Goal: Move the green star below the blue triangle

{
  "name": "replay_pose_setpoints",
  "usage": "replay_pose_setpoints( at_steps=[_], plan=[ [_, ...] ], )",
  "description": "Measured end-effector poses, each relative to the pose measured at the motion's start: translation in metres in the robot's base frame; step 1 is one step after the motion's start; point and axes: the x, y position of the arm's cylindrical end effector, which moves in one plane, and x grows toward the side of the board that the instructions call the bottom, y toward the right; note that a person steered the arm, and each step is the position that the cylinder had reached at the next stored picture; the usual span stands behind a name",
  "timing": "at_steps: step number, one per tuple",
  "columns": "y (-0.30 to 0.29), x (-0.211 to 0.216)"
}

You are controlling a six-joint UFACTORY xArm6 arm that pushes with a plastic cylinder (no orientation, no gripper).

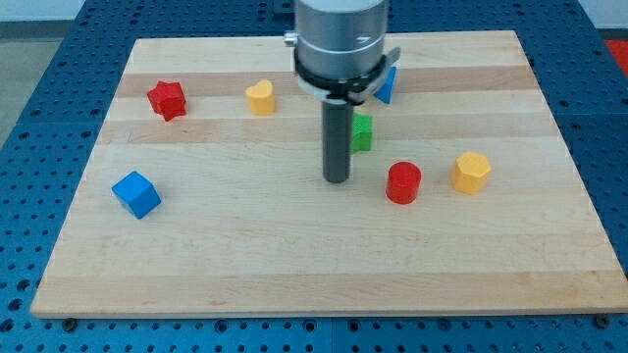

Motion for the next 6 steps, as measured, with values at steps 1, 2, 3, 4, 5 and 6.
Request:
replay_pose_setpoints(
  at_steps=[1, 2, 3, 4, 5, 6],
  plan=[
    [-0.005, -0.019],
    [0.049, -0.033],
    [0.084, -0.046],
    [0.075, -0.039],
    [0.038, -0.005],
    [0.005, -0.016]
  ],
)
